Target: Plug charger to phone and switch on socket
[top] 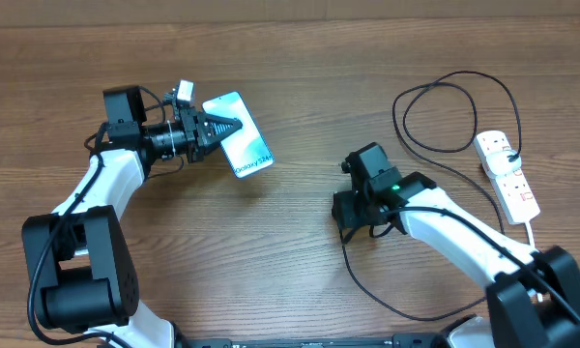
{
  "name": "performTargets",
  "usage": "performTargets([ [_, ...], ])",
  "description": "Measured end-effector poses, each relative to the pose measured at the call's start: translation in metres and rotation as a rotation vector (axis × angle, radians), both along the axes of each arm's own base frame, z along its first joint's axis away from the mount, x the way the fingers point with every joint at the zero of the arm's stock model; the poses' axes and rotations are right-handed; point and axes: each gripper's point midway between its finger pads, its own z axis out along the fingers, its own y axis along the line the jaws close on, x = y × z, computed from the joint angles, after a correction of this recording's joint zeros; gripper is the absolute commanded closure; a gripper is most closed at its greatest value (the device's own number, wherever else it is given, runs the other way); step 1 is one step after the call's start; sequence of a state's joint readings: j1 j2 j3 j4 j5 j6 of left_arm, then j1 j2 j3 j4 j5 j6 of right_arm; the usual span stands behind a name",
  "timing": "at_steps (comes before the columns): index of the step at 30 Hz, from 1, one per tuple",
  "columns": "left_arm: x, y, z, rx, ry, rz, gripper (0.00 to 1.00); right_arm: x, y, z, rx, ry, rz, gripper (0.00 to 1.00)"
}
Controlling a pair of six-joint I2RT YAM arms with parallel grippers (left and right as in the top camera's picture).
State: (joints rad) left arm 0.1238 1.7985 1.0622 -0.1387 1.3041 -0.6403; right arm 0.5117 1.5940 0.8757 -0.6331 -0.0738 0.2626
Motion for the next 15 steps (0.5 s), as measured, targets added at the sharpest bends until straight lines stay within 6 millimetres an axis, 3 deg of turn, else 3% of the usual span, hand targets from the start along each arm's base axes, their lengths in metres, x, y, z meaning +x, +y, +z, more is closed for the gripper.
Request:
performTargets([
  [5,-0.002,-0.002,-0.001,0.007,-0.006,-0.007,0.96,-0.005,0.004,-0.024,-0.056,0.037,0.011,0.46],
  [15,0.001,0.000,-0.005,0.032,-0.014,0.006,0.96,0.009,0.017,-0.027,-0.096,-0.046,-0.025,0.62],
])
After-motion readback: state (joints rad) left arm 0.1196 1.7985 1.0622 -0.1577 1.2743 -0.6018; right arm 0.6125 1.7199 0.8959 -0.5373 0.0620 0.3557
